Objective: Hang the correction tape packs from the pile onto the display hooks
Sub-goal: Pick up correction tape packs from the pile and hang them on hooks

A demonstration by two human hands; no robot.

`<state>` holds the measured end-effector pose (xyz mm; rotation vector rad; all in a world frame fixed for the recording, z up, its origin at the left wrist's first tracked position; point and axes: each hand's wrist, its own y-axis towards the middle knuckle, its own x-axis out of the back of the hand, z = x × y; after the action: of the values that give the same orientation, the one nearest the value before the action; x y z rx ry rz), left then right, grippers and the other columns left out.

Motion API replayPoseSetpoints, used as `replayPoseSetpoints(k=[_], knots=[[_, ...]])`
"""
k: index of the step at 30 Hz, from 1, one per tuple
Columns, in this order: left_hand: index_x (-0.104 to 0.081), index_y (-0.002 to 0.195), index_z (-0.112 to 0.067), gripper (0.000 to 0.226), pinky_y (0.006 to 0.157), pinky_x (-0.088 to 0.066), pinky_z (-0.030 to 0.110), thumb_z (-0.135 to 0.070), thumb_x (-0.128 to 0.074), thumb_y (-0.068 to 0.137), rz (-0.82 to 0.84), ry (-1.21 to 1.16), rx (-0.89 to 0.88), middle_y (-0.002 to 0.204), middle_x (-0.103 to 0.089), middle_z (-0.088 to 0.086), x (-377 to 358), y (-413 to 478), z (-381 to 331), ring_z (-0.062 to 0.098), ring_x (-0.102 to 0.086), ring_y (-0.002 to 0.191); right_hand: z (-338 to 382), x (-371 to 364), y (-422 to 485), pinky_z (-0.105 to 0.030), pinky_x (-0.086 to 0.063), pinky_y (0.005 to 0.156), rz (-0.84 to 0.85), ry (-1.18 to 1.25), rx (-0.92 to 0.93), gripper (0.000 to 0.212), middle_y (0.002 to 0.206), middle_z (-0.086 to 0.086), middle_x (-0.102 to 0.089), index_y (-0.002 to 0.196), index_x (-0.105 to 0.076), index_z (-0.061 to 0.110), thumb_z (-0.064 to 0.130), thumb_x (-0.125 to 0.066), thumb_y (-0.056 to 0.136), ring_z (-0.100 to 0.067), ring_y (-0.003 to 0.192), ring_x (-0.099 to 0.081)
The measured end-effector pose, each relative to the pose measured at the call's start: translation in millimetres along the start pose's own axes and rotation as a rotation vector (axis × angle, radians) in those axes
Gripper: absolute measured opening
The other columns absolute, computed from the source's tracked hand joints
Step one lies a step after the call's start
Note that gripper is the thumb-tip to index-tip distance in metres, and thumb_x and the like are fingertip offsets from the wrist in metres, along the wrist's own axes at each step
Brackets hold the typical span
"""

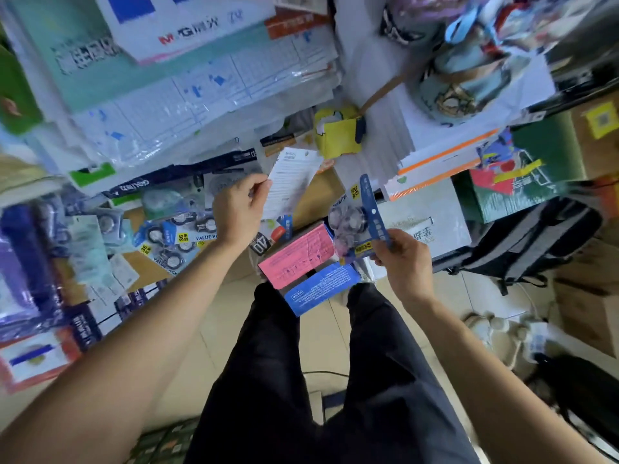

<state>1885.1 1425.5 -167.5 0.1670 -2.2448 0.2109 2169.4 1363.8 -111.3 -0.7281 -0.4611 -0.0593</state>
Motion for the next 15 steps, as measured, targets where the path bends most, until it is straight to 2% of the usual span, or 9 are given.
replayPoseSetpoints(k=[3,4,6,7,8,12,15], knots=[[-0.074,0.099,-0.013,0.024,0.056,-0.05,0.032,-0.033,-0.061,0.097,-0.04,0.025,-0.03,0.087,-0.077,0.002,32.3,-10.7,-19.2,0.021,-0.07,0.073,20.2,8.8,-7.1,-0.055,-0.053,0.071,0.035,-0.031,0.077,0.006,0.073,-0.018,-0.065,0.084,-0.066,0.015,0.02,-0.064,0.086,-0.042,0.073,-0.062],[-0.073,0.099,-0.011,0.024,0.057,-0.048,0.028,-0.031,-0.061,0.098,-0.06,0.031,-0.024,0.089,-0.077,0.004,43.1,-15.2,-22.3,0.02,-0.07,0.074,26.5,11.9,-8.5,-0.051,-0.053,0.069,0.042,-0.054,0.109,0.008,0.07,-0.013,-0.065,0.081,-0.066,0.014,0.016,-0.063,0.088,-0.039,0.071,-0.062],[-0.072,0.1,-0.007,0.023,0.059,-0.047,0.021,-0.027,-0.062,0.098,-0.1,0.015,0.013,0.09,-0.076,0.007,69.7,-30.0,-30.1,0.02,-0.069,0.075,45.0,20.6,-13.9,-0.039,-0.046,0.06,0.06,-0.101,0.18,0.02,0.061,0.003,-0.063,0.072,-0.065,0.022,0.012,-0.063,0.089,-0.018,0.059,-0.057],[-0.072,0.1,-0.006,0.023,0.06,-0.05,0.021,-0.027,-0.062,0.098,-0.123,-0.001,0.035,0.089,-0.076,0.009,84.8,-39.6,-34.5,0.02,-0.068,0.074,54.9,25.1,-16.2,-0.035,-0.04,0.057,0.069,-0.115,0.215,0.022,0.057,0.006,-0.06,0.07,-0.064,0.023,0.012,-0.063,0.089,-0.009,0.054,-0.05],[-0.071,0.1,-0.006,0.023,0.06,-0.053,0.027,-0.028,-0.062,0.098,-0.151,-0.013,0.051,0.087,-0.075,0.009,100.3,-49.9,-39.0,0.022,-0.069,0.073,64.8,29.0,-17.4,-0.031,-0.036,0.054,0.077,-0.134,0.25,0.022,0.055,0.006,-0.056,0.069,-0.062,0.022,0.012,-0.063,0.089,-0.007,0.051,-0.046],[-0.072,0.1,-0.01,0.022,0.066,-0.056,0.041,-0.03,-0.063,0.096,-0.318,-0.031,0.172,0.088,-0.074,0.002,158.0,-99.2,-52.7,0.02,-0.069,0.075,119.4,35.3,-28.7,-0.022,-0.029,0.048,0.137,-0.215,0.445,0.025,0.048,0.006,-0.044,0.067,-0.056,0.021,0.009,-0.062,0.088,-0.002,0.047,-0.043],[-0.072,0.104,-0.01,0.029,0.066,-0.058,0.043,-0.035,-0.06,0.096,-0.426,-0.036,0.229,0.097,-0.075,0.004,197.0,-134.2,-60.2,0.017,-0.068,0.079,164.7,28.9,-43.9,-0.015,-0.028,0.046,0.202,-0.227,0.606,0.041,0.045,0.008,-0.045,0.057,-0.045,0.028,0.006,-0.063,0.087,-0.001,0.044,-0.041]])
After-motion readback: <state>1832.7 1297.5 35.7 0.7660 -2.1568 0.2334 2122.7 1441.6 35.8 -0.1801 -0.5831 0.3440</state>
